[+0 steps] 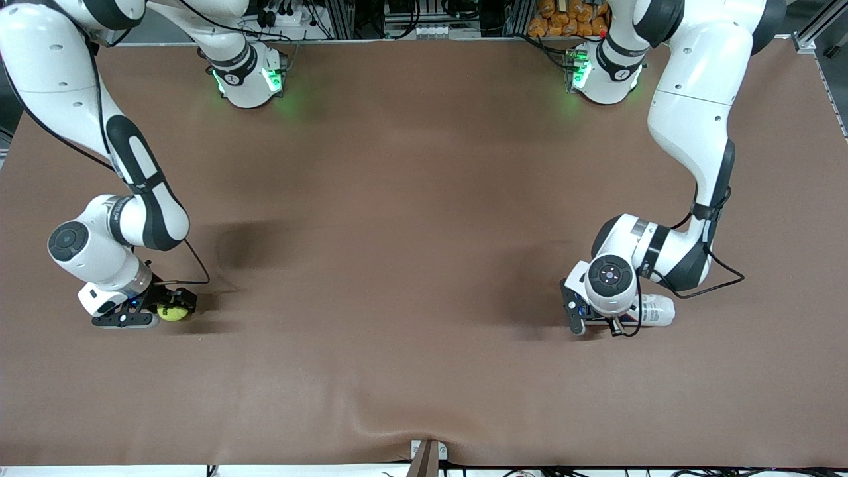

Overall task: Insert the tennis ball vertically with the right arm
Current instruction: 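Lift the can upright with the left gripper while the right gripper grasps a ball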

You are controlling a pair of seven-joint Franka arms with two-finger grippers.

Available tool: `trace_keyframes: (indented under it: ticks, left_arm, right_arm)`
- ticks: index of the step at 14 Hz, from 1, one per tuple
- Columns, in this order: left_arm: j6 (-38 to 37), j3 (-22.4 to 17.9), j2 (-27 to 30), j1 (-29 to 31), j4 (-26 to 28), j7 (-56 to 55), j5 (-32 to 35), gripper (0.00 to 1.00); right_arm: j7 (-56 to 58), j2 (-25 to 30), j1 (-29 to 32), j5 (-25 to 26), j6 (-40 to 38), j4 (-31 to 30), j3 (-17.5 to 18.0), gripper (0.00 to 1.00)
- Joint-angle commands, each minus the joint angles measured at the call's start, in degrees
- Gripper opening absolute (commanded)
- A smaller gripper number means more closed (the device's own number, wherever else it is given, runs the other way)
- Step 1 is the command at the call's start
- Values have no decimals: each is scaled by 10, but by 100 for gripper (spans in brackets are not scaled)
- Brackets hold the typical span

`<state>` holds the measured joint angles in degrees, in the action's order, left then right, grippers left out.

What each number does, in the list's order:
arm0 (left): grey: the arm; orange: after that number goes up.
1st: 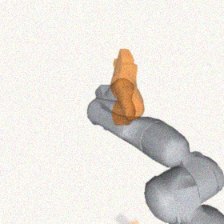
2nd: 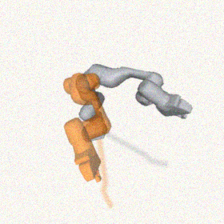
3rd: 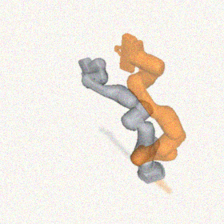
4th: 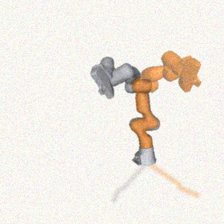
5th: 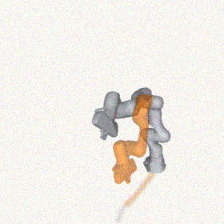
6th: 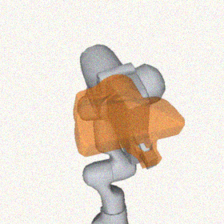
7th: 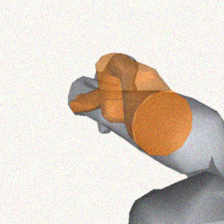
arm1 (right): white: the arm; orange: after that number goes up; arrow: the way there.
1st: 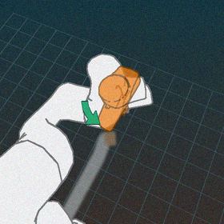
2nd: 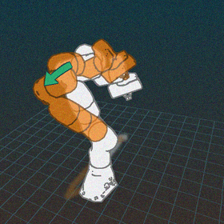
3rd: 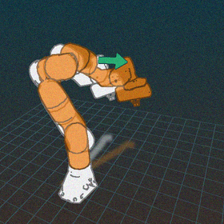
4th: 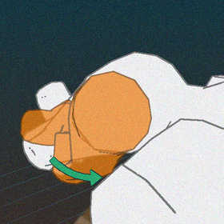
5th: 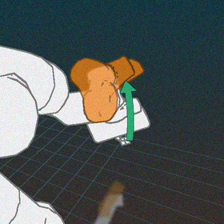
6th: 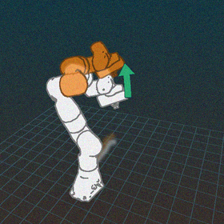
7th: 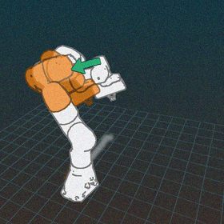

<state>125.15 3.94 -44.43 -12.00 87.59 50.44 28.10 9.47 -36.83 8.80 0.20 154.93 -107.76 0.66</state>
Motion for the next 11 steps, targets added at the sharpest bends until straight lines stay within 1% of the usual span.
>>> trace_keyframes:
  ticks: [1, 2, 4, 5, 6, 8, 9, 10, 11]
  left_arm:
    - [-13, 26, 28, 7, -1, 12, -12, 77]
    - [-13, 35, 35, 11, -2, 12, -20, 77]
    - [-15, 38, 57, 11, -1, 12, -101, 78]
    - [-15, 41, 65, 11, -1, 12, -130, 78]
    - [-20, 54, 72, 11, -1, 12, -164, 78]
    - [-27, 60, 85, 12, -1, 12, -257, 78]
    - [-28, 61, 90, 12, -1, 12, -296, 78]
    - [-28, 63, 97, 11, 0, 12, -326, 78]
    - [-28, 70, 102, 11, 0, 11, -354, 78]
  right_arm:
    - [13, -13, 13, 4, 9, 14, 10, 100]
    - [13, -13, 13, 4, 9, 14, 10, 100]
    - [13, -13, 13, 3, 9, 14, 10, 100]
    - [13, -13, 13, 3, 9, 14, 10, 100]
    - [13, -13, 13, 3, 9, 14, 10, 100]
    - [13, -13, 13, 3, 9, 14, 10, 100]
    - [15, -13, 13, 3, 9, 14, 10, 63]
    - [21, -13, 13, 3, 9, 13, 10, 43]
    - [26, -13, 13, 3, 9, 13, 10, 31]
